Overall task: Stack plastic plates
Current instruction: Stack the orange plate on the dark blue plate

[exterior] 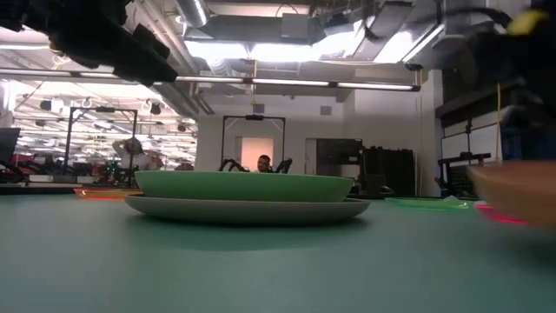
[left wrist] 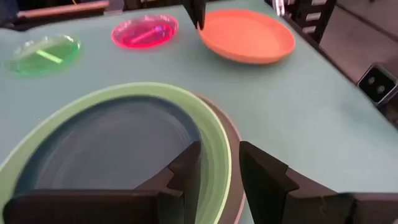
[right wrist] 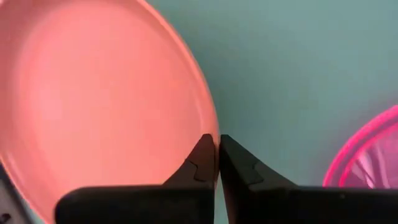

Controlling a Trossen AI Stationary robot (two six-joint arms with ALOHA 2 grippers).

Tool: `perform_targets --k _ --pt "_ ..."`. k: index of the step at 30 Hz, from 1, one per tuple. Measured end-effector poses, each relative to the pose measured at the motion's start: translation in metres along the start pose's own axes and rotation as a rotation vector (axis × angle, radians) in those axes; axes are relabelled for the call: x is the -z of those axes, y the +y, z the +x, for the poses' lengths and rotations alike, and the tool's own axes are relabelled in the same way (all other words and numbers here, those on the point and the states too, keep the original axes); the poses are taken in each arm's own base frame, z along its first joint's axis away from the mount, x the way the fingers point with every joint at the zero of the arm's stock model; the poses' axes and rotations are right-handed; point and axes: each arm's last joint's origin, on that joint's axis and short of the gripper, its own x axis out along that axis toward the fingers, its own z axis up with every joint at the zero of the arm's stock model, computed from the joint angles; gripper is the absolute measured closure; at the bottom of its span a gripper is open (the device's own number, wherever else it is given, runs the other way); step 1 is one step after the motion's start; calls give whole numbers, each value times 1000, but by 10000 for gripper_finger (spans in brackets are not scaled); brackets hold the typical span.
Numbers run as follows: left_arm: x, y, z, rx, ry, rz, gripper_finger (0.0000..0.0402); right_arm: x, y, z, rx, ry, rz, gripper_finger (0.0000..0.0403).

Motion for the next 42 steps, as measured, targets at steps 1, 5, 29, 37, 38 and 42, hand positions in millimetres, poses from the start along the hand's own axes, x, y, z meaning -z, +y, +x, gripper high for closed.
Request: perform_targets --k 1,5,29,37,38,42 --pt "-1 -1 -2 5 -10 -1 299 -4 3 -4 -13 -15 -8 401" --pt "-4 -5 -8 29 -27 6 299 -21 16 -24 -62 -87 -43 401" --pt "-13 -7 -34 -1 -94 5 299 -141 -42 -45 115 -641 160 402" --pt "-13 -7 -34 0 -93 5 299 -172 -72 -22 147 -661 183 402" --pt "-13 -7 -34 0 -91 6 299 -174 -75 -19 144 -652 187 402" --pt "-13 -7 -34 0 -91 6 299 -181 -84 -9 130 -629 204 402"
